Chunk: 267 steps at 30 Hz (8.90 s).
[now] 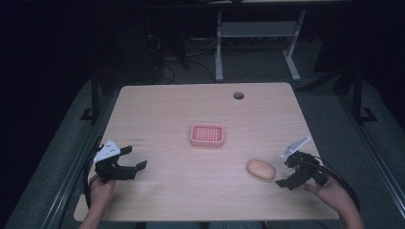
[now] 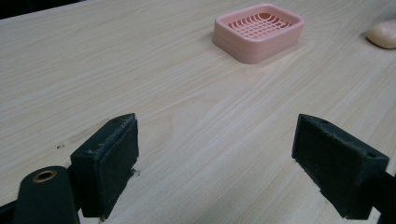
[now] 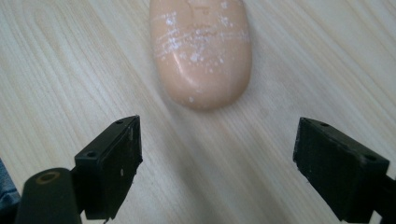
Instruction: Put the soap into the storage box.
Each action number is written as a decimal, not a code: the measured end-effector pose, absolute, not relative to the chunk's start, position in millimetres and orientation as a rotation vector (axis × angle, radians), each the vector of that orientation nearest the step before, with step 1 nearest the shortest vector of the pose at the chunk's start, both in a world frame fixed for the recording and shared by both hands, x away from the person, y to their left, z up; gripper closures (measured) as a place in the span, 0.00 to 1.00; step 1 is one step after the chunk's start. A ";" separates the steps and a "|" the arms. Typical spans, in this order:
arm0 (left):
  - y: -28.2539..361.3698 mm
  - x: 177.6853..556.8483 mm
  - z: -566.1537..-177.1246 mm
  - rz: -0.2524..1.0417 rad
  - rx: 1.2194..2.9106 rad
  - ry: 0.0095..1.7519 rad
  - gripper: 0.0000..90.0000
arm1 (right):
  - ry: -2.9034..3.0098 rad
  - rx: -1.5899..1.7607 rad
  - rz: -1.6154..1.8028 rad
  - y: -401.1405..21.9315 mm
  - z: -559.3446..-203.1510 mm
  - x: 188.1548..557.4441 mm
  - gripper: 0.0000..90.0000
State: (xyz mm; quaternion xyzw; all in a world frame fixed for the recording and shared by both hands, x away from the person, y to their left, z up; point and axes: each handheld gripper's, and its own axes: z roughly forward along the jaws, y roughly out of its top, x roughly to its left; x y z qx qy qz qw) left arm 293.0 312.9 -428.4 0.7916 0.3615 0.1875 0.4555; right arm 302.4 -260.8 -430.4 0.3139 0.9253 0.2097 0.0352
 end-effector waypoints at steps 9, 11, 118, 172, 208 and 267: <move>313.1 293.9 -429.1 0.459 1.947 0.895 0.16 | 2.868 0.919 0.618 -250.5 -423.4 309.2 0.18; 313.1 293.9 -429.1 0.460 1.949 0.894 0.16 | 2.870 0.905 0.612 -249.8 -423.0 309.9 0.18; 316.2 293.8 -427.4 0.462 1.937 0.894 0.16 | 2.974 0.633 0.464 -184.7 -425.1 350.2 0.36; 317.3 293.6 -426.4 0.459 1.920 0.897 0.16 | 3.005 0.517 0.510 -140.2 -393.3 402.2 0.36; 318.5 293.7 -425.8 0.458 1.906 0.902 0.16 | 3.024 0.446 0.503 -110.5 -385.8 427.1 0.36; 318.5 294.8 -424.9 0.459 1.903 0.894 0.16 | 3.068 0.286 0.488 -34.4 -378.8 471.4 0.36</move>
